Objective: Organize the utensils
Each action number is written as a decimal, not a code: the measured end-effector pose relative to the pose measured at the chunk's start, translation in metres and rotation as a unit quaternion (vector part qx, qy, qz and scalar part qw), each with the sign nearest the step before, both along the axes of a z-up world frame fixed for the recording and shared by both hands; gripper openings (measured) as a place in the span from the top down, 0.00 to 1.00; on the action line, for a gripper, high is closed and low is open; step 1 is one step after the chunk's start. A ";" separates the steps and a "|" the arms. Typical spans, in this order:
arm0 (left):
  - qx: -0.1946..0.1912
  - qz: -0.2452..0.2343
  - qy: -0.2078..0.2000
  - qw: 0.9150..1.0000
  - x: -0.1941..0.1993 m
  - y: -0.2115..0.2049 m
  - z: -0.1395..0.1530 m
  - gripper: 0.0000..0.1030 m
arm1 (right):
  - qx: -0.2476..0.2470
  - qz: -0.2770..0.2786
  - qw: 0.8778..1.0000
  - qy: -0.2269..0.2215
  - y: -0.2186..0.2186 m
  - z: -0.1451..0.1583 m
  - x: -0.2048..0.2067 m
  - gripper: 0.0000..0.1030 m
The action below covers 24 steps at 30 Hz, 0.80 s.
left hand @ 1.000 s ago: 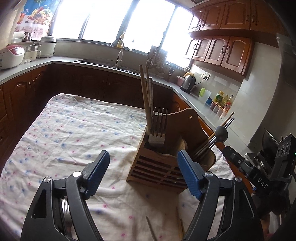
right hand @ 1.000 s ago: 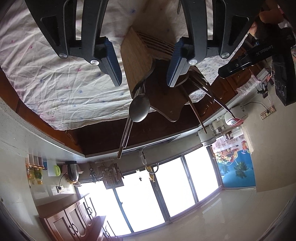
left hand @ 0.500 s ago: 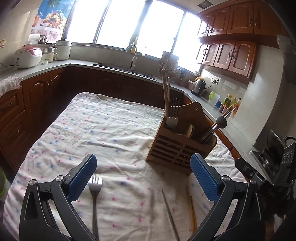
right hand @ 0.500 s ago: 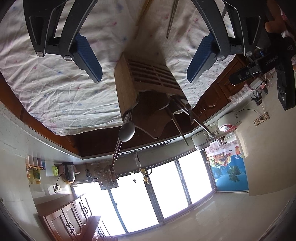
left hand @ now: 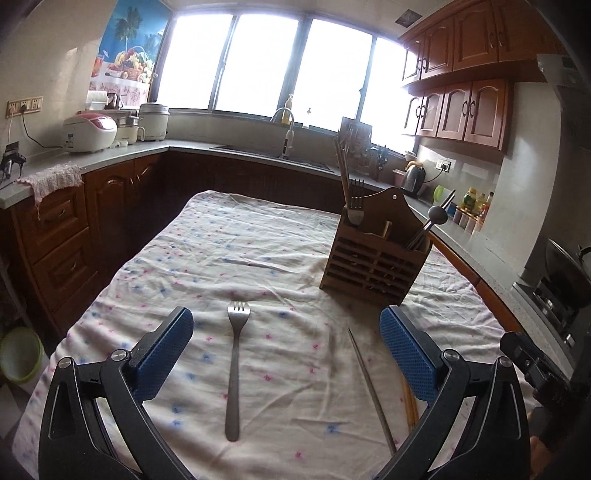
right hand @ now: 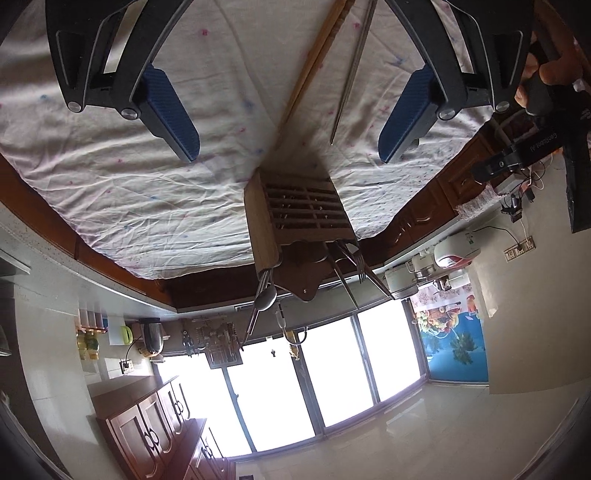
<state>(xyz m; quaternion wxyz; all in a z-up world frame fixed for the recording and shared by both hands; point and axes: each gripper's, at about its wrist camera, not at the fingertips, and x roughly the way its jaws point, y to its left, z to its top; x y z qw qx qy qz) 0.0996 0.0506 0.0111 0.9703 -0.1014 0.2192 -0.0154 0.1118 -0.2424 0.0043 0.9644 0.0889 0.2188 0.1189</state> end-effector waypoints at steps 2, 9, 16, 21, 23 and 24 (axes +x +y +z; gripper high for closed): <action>0.014 0.000 -0.012 1.000 -0.012 -0.004 -0.001 0.00 | -0.009 -0.005 1.000 -0.014 0.001 -0.002 -0.013 0.01; 0.071 0.007 -0.060 0.996 -0.057 -0.021 0.005 0.00 | -0.043 -0.003 0.998 -0.045 0.006 0.003 -0.047 0.00; 0.091 0.012 -0.082 0.992 -0.080 -0.031 0.011 0.00 | -0.025 -0.010 0.996 -0.089 -0.005 0.034 -0.078 0.00; 0.087 0.009 -0.087 0.992 -0.088 -0.041 -0.003 0.00 | -0.035 -0.046 0.992 -0.116 -0.006 0.015 -0.095 0.00; 0.085 0.004 -0.078 0.993 -0.088 -0.043 -0.009 0.00 | -0.037 -0.048 0.992 -0.110 -0.005 0.005 -0.096 0.00; 0.085 0.000 -0.072 0.994 -0.088 -0.045 -0.012 0.00 | -0.040 -0.048 0.993 -0.104 -0.004 0.001 -0.096 0.00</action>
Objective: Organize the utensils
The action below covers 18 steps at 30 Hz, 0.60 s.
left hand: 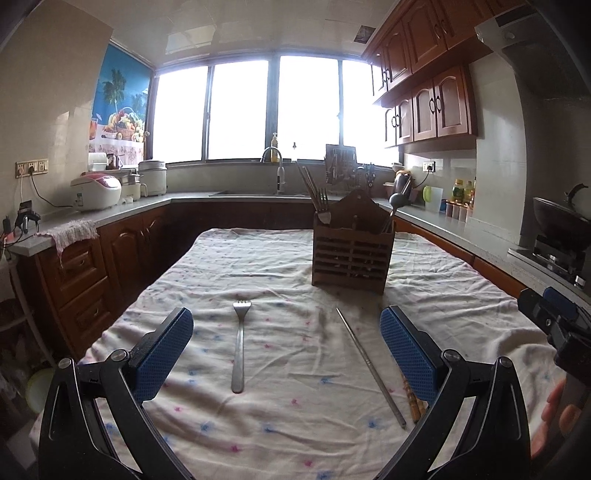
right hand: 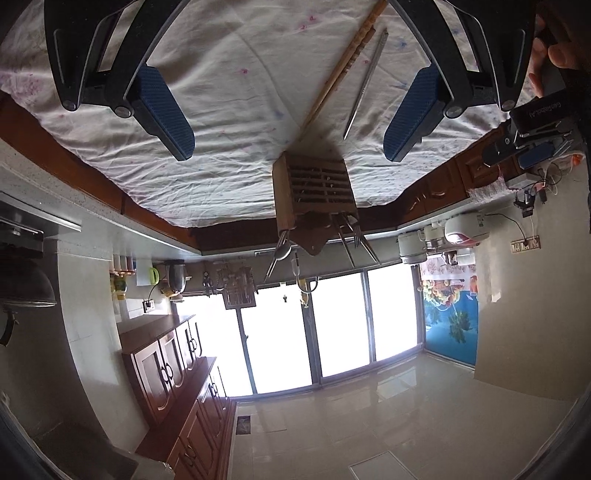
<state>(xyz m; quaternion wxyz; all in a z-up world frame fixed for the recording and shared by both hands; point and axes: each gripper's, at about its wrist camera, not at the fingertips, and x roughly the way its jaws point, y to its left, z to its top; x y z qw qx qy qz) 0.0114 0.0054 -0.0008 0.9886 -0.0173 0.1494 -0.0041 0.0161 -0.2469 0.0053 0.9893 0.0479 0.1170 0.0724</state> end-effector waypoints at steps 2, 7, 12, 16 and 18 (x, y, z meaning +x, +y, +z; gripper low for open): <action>0.005 -0.003 0.007 1.000 0.000 -0.003 -0.003 0.00 | -0.004 0.004 1.000 0.010 0.002 -0.006 0.001 0.00; 0.018 -0.008 0.005 1.000 -0.005 -0.008 -0.008 0.00 | -0.012 0.011 1.000 0.012 0.008 -0.012 0.000 0.00; 0.016 -0.010 0.009 1.000 -0.005 -0.009 -0.010 0.00 | -0.009 0.014 1.000 0.018 0.008 -0.017 0.000 0.00; 0.012 -0.012 0.011 1.000 -0.005 -0.008 -0.009 0.00 | -0.005 0.016 1.000 0.019 0.005 -0.018 -0.002 0.00; 0.013 -0.014 0.012 1.000 -0.004 -0.008 -0.009 0.00 | -0.003 0.016 1.000 0.017 0.005 -0.018 -0.002 0.00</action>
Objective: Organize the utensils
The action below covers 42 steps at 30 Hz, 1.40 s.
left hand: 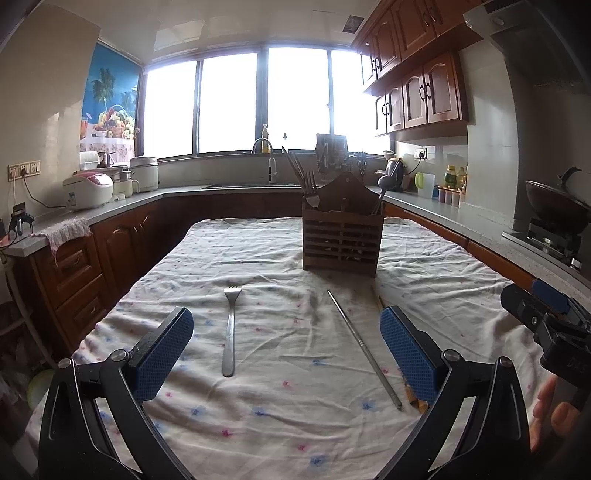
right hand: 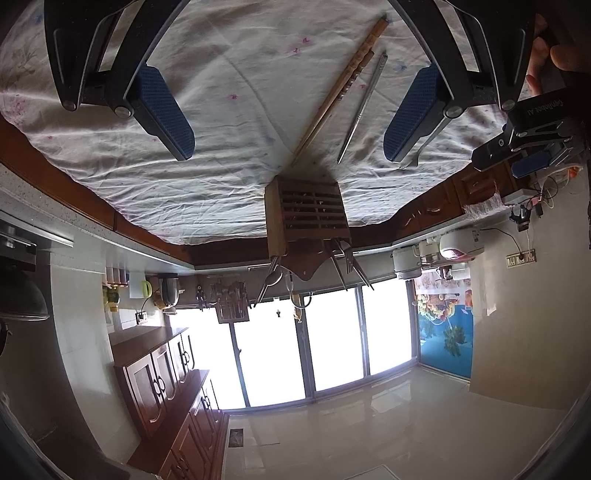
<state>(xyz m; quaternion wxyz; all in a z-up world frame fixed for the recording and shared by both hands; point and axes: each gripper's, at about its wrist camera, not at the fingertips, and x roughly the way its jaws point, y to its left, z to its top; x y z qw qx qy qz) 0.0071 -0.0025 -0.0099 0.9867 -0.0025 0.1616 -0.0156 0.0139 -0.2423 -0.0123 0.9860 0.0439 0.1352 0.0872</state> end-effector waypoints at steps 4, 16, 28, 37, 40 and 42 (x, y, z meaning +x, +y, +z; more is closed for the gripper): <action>0.004 -0.004 0.004 1.000 0.001 -0.001 -0.002 0.00 | 0.003 0.001 1.000 -0.007 -0.001 0.000 -0.003 0.00; -0.001 -0.002 0.011 1.000 0.003 0.003 -0.004 0.00 | -0.001 -0.001 1.000 0.003 0.000 -0.003 -0.002 0.00; -0.003 -0.003 0.012 1.000 0.003 0.005 -0.005 0.00 | -0.002 -0.001 1.000 0.004 0.000 -0.004 -0.001 0.00; -0.001 0.000 0.013 1.000 0.003 0.004 -0.005 0.00 | -0.001 -0.002 1.000 0.004 0.000 -0.003 -0.002 0.00; -0.001 -0.001 0.015 1.000 0.004 0.003 -0.006 0.00 | -0.001 -0.002 1.000 0.004 0.000 -0.003 -0.002 0.00; 0.000 -0.002 0.016 1.000 0.004 0.003 -0.006 0.00 | -0.001 -0.001 1.000 0.003 0.000 -0.003 -0.002 0.00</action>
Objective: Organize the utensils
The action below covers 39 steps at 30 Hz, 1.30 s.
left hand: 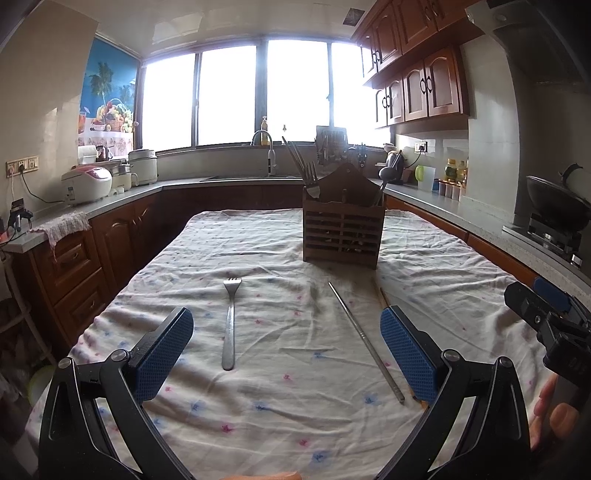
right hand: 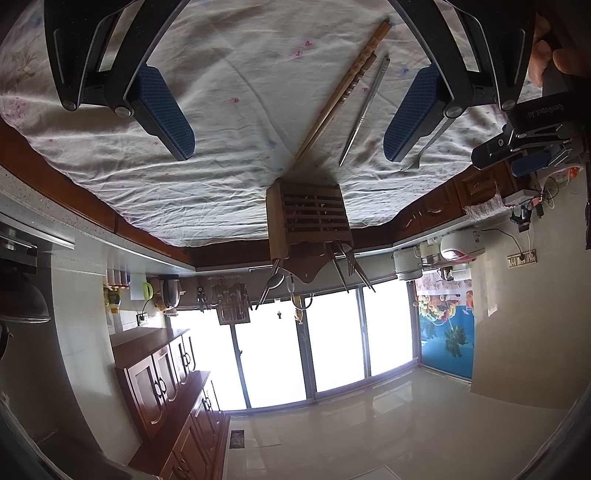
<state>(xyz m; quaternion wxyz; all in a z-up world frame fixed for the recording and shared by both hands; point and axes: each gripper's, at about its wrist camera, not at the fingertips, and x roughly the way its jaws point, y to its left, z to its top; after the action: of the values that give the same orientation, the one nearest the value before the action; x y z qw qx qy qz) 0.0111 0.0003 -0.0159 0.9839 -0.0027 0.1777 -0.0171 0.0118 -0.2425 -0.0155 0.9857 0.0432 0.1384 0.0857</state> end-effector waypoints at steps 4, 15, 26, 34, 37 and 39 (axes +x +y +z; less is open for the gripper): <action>-0.002 0.000 0.000 1.000 0.000 0.000 0.000 0.00 | -0.001 0.001 1.000 -0.002 0.001 0.002 0.000 0.00; -0.002 0.000 0.001 1.000 0.001 0.001 -0.001 0.00 | 0.000 0.001 1.000 -0.003 0.001 0.003 0.000 0.00; -0.005 0.001 0.001 1.000 0.001 0.002 0.000 0.00 | 0.001 0.003 1.000 -0.006 0.002 0.006 0.000 0.00; -0.001 0.000 -0.002 1.000 0.002 0.002 0.001 0.00 | 0.001 0.003 1.000 -0.010 0.002 0.010 0.000 0.00; 0.000 0.002 -0.004 1.000 0.001 0.001 0.002 0.00 | 0.002 0.003 1.000 -0.010 0.002 0.009 0.000 0.00; 0.002 0.004 -0.006 1.000 0.000 0.001 0.002 0.00 | 0.001 0.003 1.000 -0.011 0.002 0.009 0.000 0.00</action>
<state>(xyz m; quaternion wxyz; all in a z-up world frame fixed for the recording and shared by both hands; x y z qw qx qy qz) 0.0116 0.0009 -0.0139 0.9851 -0.0016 0.1716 -0.0125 0.0115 -0.2408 -0.0062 0.9868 0.0431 0.1280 0.0892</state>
